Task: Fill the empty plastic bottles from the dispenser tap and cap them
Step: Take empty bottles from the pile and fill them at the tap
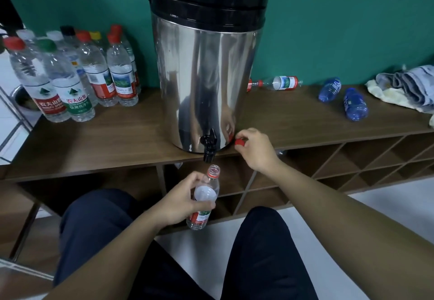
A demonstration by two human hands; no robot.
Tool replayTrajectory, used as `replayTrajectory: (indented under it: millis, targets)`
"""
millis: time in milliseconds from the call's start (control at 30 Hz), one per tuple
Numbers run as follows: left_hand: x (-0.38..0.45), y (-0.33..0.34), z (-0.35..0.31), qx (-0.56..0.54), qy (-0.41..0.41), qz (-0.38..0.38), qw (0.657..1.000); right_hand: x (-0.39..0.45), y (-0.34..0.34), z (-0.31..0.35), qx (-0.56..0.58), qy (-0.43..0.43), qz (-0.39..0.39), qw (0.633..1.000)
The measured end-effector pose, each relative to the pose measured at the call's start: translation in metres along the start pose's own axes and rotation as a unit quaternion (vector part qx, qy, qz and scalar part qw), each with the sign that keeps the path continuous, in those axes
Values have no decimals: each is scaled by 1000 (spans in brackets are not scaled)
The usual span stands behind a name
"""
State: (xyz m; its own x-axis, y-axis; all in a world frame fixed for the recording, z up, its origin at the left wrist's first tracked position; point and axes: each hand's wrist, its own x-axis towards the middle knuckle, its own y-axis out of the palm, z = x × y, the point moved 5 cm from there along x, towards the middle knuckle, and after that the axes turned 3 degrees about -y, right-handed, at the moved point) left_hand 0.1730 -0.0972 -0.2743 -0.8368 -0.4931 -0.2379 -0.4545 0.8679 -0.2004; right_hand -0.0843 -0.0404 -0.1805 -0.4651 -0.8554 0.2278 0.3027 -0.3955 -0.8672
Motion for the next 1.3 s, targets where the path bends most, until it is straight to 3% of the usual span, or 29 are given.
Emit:
replayTrajectory:
  millis: [133,233,367,467,633,833,1000,1167,1300]
  targets:
    - [6,-2,3,5,5,-35,999,-4,-7,-7,48,28,8,998]
    - [7,-1,5,19,9,-45,999,-11,-25,1,79,39,-29,996]
    - [7,-3,6,19,18,-73,997,-29,-56,50,169,10,-85,982]
    - [8,-7,5,14,29,-92,995,-44,-71,99,242,-36,-69,967]
    - [5,-8,0,13,52,-111,992,-56,-70,149,177,-107,-24,978]
    - [5,-8,-6,3,70,-112,991,-48,-58,142,158,-104,13,982]
    - [5,-8,-5,4,70,-117,991,-43,-51,125,258,-44,19,965]
    - [7,-8,-4,24,57,-106,992,-50,-21,102,441,103,43,891]
    - [6,-7,-6,29,54,-109,992,-54,-16,103,446,120,32,887]
